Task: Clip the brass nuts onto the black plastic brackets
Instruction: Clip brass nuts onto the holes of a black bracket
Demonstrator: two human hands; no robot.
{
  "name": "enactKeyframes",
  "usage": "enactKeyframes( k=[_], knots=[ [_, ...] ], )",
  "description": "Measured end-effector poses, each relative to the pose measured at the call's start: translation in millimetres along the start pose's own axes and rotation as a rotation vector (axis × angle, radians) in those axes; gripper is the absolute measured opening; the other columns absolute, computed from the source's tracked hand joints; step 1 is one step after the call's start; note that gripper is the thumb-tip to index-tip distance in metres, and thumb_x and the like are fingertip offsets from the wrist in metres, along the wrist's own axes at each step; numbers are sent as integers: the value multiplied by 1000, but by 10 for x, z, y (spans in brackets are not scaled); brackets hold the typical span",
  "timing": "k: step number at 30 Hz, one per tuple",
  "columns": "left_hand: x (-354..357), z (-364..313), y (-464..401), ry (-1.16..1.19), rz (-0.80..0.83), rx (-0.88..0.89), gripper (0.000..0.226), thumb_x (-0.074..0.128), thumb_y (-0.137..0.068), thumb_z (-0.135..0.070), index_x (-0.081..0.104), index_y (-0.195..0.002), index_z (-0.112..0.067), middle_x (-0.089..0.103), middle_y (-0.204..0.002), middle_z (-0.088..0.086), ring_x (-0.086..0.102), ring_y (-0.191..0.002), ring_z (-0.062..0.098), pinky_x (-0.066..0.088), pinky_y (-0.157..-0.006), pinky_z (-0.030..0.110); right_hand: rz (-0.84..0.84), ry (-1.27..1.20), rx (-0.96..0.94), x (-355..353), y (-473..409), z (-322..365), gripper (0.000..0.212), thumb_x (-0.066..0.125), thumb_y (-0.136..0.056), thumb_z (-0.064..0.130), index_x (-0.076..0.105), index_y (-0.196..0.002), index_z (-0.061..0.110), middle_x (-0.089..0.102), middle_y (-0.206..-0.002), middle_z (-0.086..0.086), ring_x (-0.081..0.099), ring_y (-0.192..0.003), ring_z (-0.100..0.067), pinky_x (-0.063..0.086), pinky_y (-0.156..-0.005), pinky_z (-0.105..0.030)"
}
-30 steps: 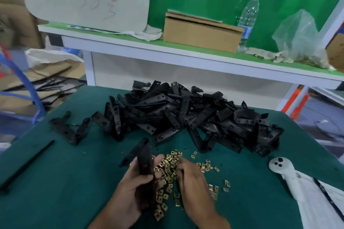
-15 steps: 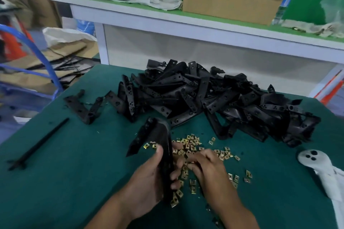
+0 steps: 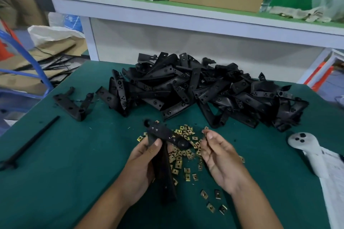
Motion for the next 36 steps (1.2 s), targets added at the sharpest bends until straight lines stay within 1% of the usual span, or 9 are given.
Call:
enactKeyframes(
  k=[2,5,8,10,14,19,23,29,36],
  knots=[
    [2,-14,-9,-10,10,21,27,89,-65,-52,78,-80,-33,73,-83,-8,68,-75,6,53,-64,21,43,-196,105,48,2,-27,18,64,-87,17,68,-103,9,64,-78,-3,59,-65,-8,55,-59,-18],
    [5,26,-35,47,31,-1,3,75,-82,-29,78,-80,-31,74,-90,-2,69,-79,13,56,-70,25,75,-286,161,69,3,-60,13,62,-88,12,68,-98,8,67,-86,-6,64,-69,-10,56,-57,-19],
    [23,52,-52,97,41,-24,24,72,-82,-12,75,-98,-29,75,-110,9,70,-84,17,58,-67,27,104,-223,170,84,9,-68,12,61,-89,13,71,-92,8,66,-83,-5,61,-66,-9,53,-54,-18],
    [39,36,-58,60,64,-22,30,71,-79,-13,69,-106,-27,74,-103,11,69,-80,19,57,-63,26,133,-198,174,95,11,-75,12,60,-91,14,68,-95,6,65,-81,-4,57,-62,-7,50,-51,-17],
    [107,16,-63,2,123,-26,11,52,-90,-16,60,-91,-23,58,-76,7,55,-68,20,51,-61,28,222,-202,161,126,31,-74,10,55,-93,13,64,-88,13,61,-82,-1,48,-61,-6,41,-49,-15],
    [80,68,-5,-86,171,-56,37,69,-93,-47,52,-107,-17,57,-79,9,54,-63,18,48,-51,29,238,-139,112,143,55,-106,12,62,-85,8,70,-83,17,57,-85,1,39,-59,-4,36,-50,-15],
    [57,66,-17,-147,198,-22,19,77,-88,-34,64,-95,-22,62,-84,15,57,-58,19,47,-43,25,233,-94,65,223,95,-93,24,65,-79,-1,74,-80,21,60,-80,0,48,-55,-3,36,-47,-15],
    [81,115,-29,-180,235,-11,27,78,-88,-39,62,-100,-21,62,-80,11,56,-58,22,48,-45,26,222,107,36,303,179,-80,19,75,-74,13,81,-90,17,73,-83,2,58,-63,0,35,-47,-15],
    [93,147,-38,-188,239,-21,32,78,-88,-37,60,-105,-17,60,-81,14,58,-61,23,47,-45,27,196,154,-33,331,211,-33,18,84,-64,24,78,-80,19,73,-81,0,63,-64,-2,43,-49,-13]
  ],
)
Point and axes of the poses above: each hand's wrist, its own y-axis away from the middle knuckle, its own x-axis out of the palm, z = x × y, the point moved 5 cm from there along -y, towards the middle knuckle
